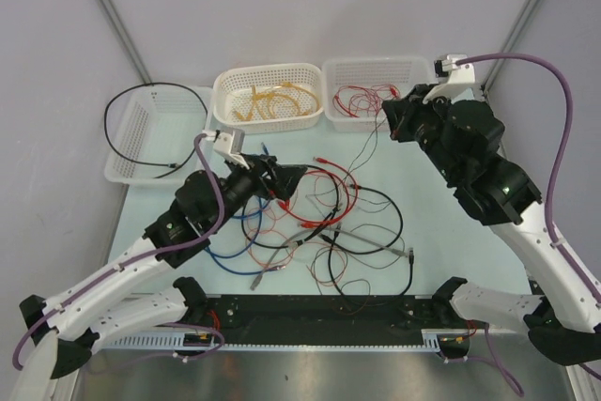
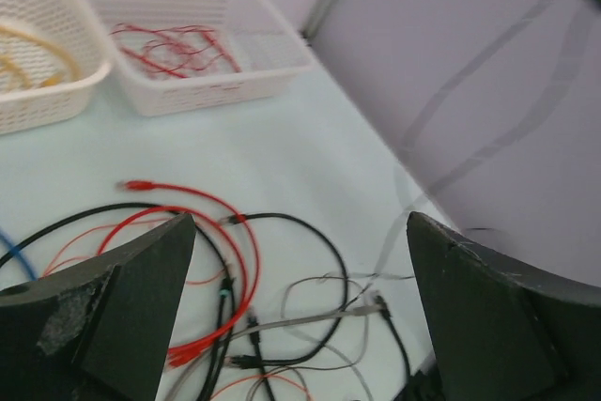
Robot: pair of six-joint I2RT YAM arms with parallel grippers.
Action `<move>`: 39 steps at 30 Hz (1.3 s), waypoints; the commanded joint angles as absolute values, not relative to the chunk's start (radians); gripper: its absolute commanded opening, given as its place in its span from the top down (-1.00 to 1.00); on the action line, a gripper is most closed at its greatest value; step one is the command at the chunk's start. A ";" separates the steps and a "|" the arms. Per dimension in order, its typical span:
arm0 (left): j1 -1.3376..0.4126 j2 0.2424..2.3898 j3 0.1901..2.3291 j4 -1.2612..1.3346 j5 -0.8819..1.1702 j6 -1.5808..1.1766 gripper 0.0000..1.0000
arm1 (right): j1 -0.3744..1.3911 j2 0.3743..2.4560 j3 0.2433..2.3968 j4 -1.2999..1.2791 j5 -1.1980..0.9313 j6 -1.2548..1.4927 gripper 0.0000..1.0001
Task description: Untangle the cables
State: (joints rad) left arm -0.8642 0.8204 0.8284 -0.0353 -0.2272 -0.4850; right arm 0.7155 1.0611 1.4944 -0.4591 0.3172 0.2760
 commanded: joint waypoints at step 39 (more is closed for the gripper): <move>-1.077 1.098 0.891 0.603 0.144 -0.173 -0.99 | 0.870 0.982 1.416 -0.548 0.086 0.540 1.00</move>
